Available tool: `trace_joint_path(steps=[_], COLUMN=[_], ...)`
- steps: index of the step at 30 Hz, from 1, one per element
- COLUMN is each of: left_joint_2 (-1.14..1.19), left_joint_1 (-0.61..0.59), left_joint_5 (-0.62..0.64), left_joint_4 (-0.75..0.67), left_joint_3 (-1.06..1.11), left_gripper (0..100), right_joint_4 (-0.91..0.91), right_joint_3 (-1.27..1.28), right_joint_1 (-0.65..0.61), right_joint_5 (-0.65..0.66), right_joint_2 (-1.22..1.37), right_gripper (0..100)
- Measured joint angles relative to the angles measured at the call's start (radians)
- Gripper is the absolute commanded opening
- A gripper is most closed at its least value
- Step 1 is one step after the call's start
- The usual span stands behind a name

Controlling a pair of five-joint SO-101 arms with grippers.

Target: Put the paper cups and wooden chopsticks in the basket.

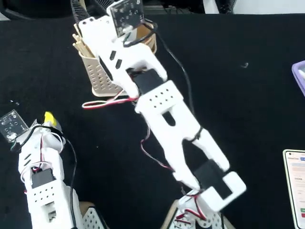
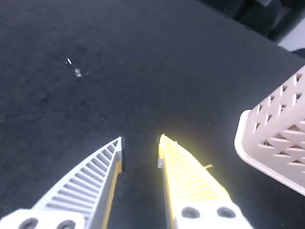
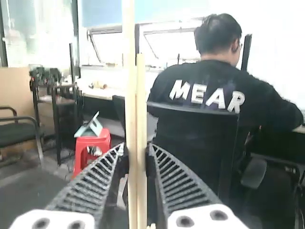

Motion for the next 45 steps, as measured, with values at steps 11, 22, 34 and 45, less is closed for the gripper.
trace_joint_path(steps=[11,22,34,45], left_joint_2=[0.000,0.000,-0.021,-0.433], left_joint_1=[0.008,0.008,0.008,0.167], left_joint_5=[-0.003,-0.009,-0.009,-0.138], left_joint_4=[0.000,0.000,0.110,0.542], left_joint_3=[0.000,0.000,-0.014,-0.069], left_gripper=[13,13,3,3], right_joint_4=[0.000,0.029,0.516,0.839], right_joint_3=[0.153,0.265,0.350,0.868], right_joint_1=[0.034,0.035,0.086,0.305], right_joint_5=[0.000,0.000,0.000,0.000], right_joint_2=[0.028,0.025,-0.419,-1.014], right_gripper=[1.2,16.1,2.1,2.3])
